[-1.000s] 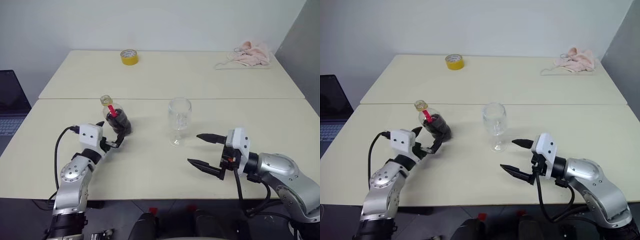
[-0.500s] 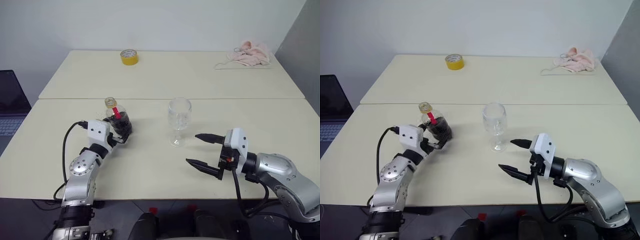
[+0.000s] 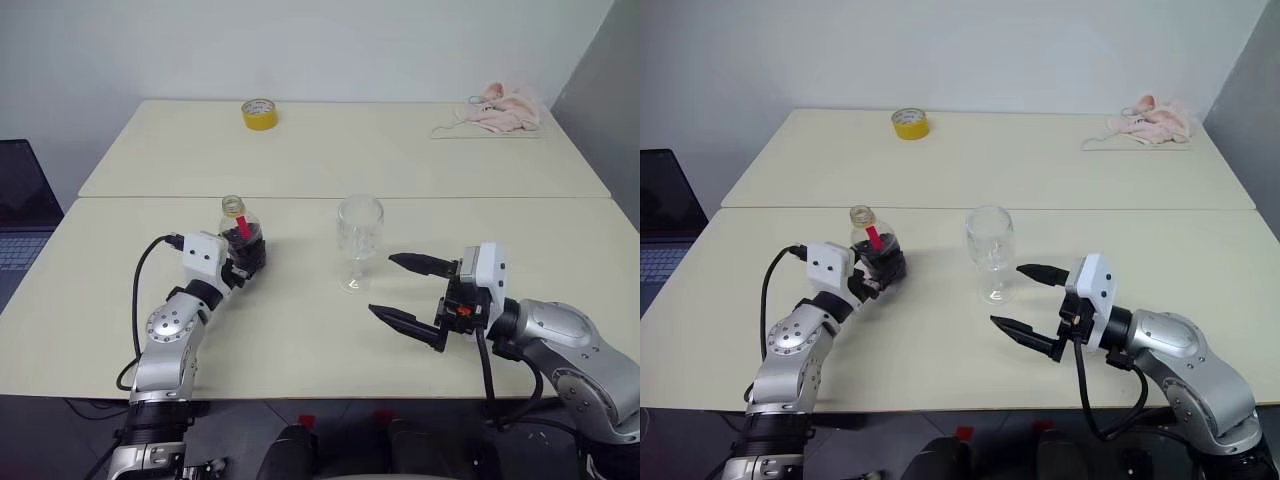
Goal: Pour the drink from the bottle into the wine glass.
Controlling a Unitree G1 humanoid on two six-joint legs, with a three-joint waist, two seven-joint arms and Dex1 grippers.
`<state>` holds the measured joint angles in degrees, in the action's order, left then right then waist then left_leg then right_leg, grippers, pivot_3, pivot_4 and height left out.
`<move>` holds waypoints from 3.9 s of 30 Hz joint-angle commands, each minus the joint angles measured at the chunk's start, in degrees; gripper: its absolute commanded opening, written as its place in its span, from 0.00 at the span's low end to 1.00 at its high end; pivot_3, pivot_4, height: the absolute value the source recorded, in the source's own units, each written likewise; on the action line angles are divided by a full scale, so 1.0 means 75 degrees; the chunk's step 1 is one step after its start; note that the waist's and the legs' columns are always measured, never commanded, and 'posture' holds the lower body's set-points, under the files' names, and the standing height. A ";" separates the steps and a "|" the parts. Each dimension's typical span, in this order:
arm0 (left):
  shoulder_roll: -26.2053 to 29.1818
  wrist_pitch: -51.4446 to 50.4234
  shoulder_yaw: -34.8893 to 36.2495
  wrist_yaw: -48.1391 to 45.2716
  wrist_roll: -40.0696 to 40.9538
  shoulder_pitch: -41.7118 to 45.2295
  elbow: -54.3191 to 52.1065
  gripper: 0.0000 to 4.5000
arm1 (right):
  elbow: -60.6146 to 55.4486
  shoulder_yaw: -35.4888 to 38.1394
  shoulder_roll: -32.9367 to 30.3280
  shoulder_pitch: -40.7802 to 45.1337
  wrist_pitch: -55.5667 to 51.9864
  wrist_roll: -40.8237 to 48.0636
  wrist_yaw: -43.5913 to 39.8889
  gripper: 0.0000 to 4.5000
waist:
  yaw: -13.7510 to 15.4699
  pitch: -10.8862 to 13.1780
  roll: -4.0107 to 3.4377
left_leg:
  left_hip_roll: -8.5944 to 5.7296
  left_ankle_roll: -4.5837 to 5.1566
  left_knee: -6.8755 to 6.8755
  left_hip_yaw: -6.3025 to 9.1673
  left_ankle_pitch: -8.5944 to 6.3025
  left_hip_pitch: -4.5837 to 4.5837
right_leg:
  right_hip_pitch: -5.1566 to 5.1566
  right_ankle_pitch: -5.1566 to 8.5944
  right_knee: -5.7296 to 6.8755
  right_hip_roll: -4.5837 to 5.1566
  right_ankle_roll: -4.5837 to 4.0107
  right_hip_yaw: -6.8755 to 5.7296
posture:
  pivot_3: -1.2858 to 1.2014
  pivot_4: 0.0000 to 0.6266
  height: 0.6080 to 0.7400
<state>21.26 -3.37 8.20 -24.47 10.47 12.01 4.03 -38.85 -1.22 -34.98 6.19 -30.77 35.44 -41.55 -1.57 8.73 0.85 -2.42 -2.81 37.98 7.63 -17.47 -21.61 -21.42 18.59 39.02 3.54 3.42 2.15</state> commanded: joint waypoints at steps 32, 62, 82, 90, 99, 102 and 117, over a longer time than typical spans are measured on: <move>0.0115 -0.0668 0.0165 -0.0021 0.0309 0.0258 -0.0700 0.23 | -0.0677 0.0021 -0.0255 0.0460 -0.0175 0.0281 0.0092 1.00 | 0.0001 0.0000 0.0001 | 0.0000 0.0000 0.0001 0.0004 0.0000 -0.0002 | -0.0001 0.0000 0.0000 0.0000 0.0000 -0.0004 | 0.52 0.24 1.00; 0.0818 -0.0683 -0.0819 -0.1178 -0.0203 0.2217 -0.0260 0.23 | -0.0994 0.0992 -0.0298 0.0247 -0.0595 0.0622 0.1410 1.00 | -0.0014 0.0012 0.0019 | 0.0000 -0.0001 0.0005 0.0007 0.0001 -0.0016 | -0.0012 0.0000 0.0002 -0.0002 0.0000 -0.0010 | 0.52 0.24 1.00; 0.0919 0.1424 -0.1909 -0.1682 -0.1569 0.3971 0.1199 0.22 | -0.1019 0.0821 -0.0130 0.1209 -0.1863 0.1287 0.2456 1.00 | -0.0025 0.0019 0.0030 | -0.0003 -0.0001 0.0008 0.0004 0.0001 -0.0023 | -0.0019 0.0000 0.0004 -0.0001 0.0000 -0.0008 | 0.52 0.24 1.00; 0.0829 0.2679 -0.2113 -0.1462 -0.2109 0.4478 0.2079 0.22 | -0.0820 0.0526 -0.0017 0.1638 -0.2119 0.1078 0.2731 1.00 | -0.0033 0.0019 0.0030 | -0.0005 -0.0001 0.0008 0.0004 0.0002 -0.0032 | -0.0030 0.0000 0.0007 -0.0001 0.0000 -0.0008 | 0.52 0.24 1.00; 0.1025 0.4088 -0.2256 -0.1157 -0.2823 0.4851 0.2785 0.22 | -0.0654 0.0328 0.0011 0.1971 -0.2233 0.0866 0.2829 1.00 | -0.0040 0.0019 0.0031 | -0.0007 -0.0001 0.0008 0.0003 0.0002 -0.0038 | -0.0039 0.0000 0.0010 -0.0001 0.0000 -0.0007 | 0.52 0.24 1.00; 0.1101 0.4507 -0.2304 -0.1089 -0.3016 0.4988 0.3026 0.22 | -0.0596 0.0237 0.0036 0.2091 -0.2211 0.0710 0.2830 1.00 | -0.0042 0.0019 0.0030 | -0.0008 -0.0001 0.0009 0.0000 0.0002 -0.0038 | -0.0041 -0.0001 0.0012 -0.0001 0.0001 -0.0004 | 0.52 0.24 1.00; 0.1444 0.6044 -0.2500 -0.0570 -0.3922 0.5585 0.4143 0.22 | -0.0548 -0.0003 0.0164 0.2556 -0.2442 0.0505 0.2870 1.00 | -0.0054 0.0019 0.0031 | -0.0011 -0.0001 0.0008 0.0000 0.0002 -0.0042 | -0.0048 -0.0001 0.0016 0.0000 0.0001 -0.0004 | 0.52 0.24 1.00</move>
<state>31.00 39.72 -11.08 -30.93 -18.64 51.72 35.52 -42.18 -1.86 -33.88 24.24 -49.32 39.38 -20.14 -1.97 8.87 1.07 -2.50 -2.82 38.05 7.63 -17.46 -21.93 -21.78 18.58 39.14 3.54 3.42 2.12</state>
